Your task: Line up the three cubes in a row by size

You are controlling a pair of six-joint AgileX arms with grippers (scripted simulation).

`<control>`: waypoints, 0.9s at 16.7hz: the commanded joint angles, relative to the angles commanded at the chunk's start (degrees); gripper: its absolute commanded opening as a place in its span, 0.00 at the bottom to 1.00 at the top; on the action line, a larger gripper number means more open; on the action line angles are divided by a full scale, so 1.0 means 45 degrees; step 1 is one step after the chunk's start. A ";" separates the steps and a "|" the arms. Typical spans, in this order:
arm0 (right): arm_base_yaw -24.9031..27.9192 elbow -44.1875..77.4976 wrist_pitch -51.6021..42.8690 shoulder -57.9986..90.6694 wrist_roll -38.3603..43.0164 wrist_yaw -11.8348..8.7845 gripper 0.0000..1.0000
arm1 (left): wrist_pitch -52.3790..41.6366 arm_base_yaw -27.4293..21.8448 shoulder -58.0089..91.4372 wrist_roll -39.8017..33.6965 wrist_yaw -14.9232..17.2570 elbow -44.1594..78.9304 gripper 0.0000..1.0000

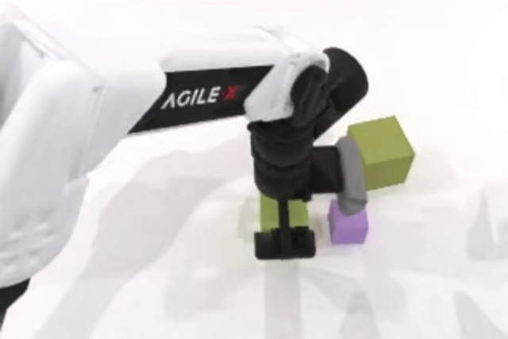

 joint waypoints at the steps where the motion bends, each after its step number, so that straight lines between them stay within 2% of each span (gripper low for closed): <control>1: 0.0000 0.0000 0.0000 0.0000 0.0000 0.0000 1.00 | 0.0000 0.0000 0.0000 0.0000 0.0000 0.0000 1.00; 5: 0.0000 0.0000 0.0000 0.0000 0.0000 0.0000 1.00 | -0.0224 0.0046 -0.0048 0.0001 -0.0008 0.0208 1.00; 11: 0.0000 0.0000 0.0000 0.0000 0.0000 0.0000 1.00 | -0.2809 0.0233 -0.0666 -0.0012 -0.0011 0.2072 1.00; 15: 0.0000 0.0000 0.0000 0.0000 0.0000 0.0000 1.00 | -0.3136 0.0272 -0.0802 -0.0022 -0.0008 0.2341 1.00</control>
